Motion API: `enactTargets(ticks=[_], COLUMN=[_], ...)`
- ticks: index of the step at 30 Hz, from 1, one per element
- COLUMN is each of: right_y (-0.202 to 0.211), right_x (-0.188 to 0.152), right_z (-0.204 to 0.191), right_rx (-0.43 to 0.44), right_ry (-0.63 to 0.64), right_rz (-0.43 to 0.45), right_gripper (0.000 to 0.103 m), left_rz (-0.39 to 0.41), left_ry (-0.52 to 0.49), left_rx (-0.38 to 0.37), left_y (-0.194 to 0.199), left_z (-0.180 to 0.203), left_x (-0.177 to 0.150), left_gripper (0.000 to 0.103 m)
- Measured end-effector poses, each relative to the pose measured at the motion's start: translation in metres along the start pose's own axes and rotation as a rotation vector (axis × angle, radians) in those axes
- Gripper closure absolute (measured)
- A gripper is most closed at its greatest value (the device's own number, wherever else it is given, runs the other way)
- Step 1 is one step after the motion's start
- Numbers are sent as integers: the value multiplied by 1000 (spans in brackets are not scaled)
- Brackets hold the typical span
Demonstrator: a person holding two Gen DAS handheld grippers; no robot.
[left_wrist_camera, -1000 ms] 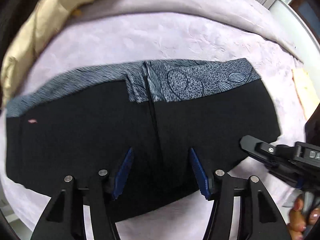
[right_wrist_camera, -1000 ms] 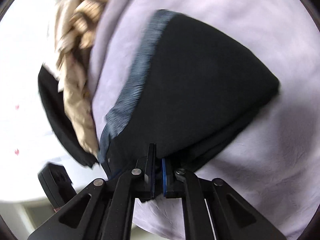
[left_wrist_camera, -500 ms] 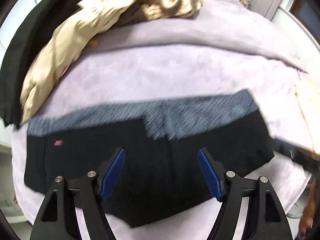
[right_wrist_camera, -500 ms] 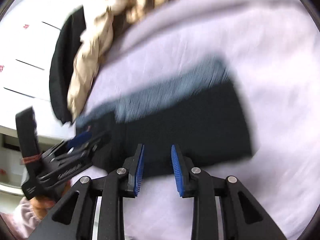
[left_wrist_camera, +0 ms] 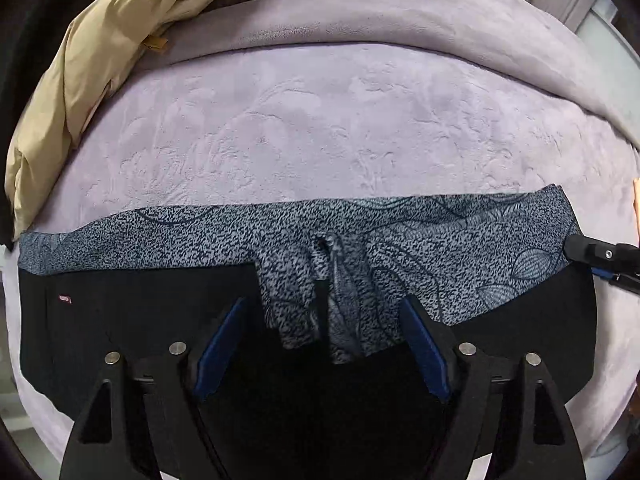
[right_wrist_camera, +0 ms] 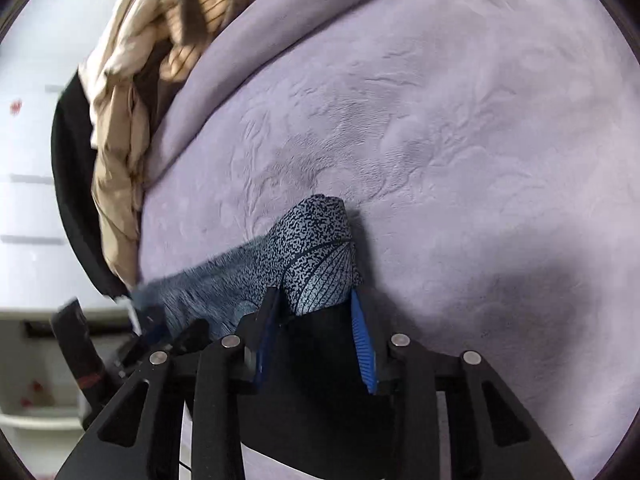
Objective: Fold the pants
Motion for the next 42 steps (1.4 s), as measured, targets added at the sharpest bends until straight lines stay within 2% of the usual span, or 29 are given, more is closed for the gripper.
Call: enactTargets(ticks=[1, 2, 3, 7, 14, 21, 22, 23, 28, 31, 36, 39, 42], right_y=[-3, -8, -11, -1, 15, 14, 13, 13, 11, 4, 4, 4, 0], right_x=[-1, -1, -1, -15, -68, -104, -108, -112, -132, -142, -164, -177, -187], right_z=[2, 3, 4, -8, -42, -73, -78, -83, -104, -119, -141, -149, -154], right_rx=[-47, -99, -144, -166, -311, -334, -327, -319, -326, -338, -372, -363, -366], right_ry=[16, 23, 20, 27, 142, 154, 149, 144, 164, 184, 238, 225, 198], right_rz=[-5, -11, -4, 5, -1, -27, -30, -29, -16, -29, -24, -11, -4], right_gripper=[61, 47, 43, 40, 37, 29, 29, 27, 17, 17, 16, 0, 0], left_rz=[6, 10, 8, -20, -22, -5, -1, -1, -13, -33, -73, -68, -66], left_ry=[-17, -26, -27, -4, -1, 8, 9, 7, 15, 19, 4, -5, 10], left_rx=[13, 25, 28, 34, 37, 22, 26, 29, 11, 6, -8, -1, -4], left_y=[1, 1, 2, 9, 25, 46, 51, 53, 65, 68, 77, 83, 89], left_z=[2, 4, 4, -6, -22, -46, -48, -52, -62, -69, -85, -96, -109], left_x=[-1, -3, -4, -14, -42, -70, -74, -78, -94, -100, -127, -140, -150], left_gripper=[23, 23, 23, 14, 14, 13, 10, 0, 0, 0, 0, 0, 0])
Point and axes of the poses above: each gripper's, at about its wrist camera, not at the fingertips, and y roughly against the way its jaws point, z to its right, x to its top, the point moved 2 cm from there along -y, roughly the way its jaws point, and after that the axes turned 7 degrees about x, right-handed, at the moved point
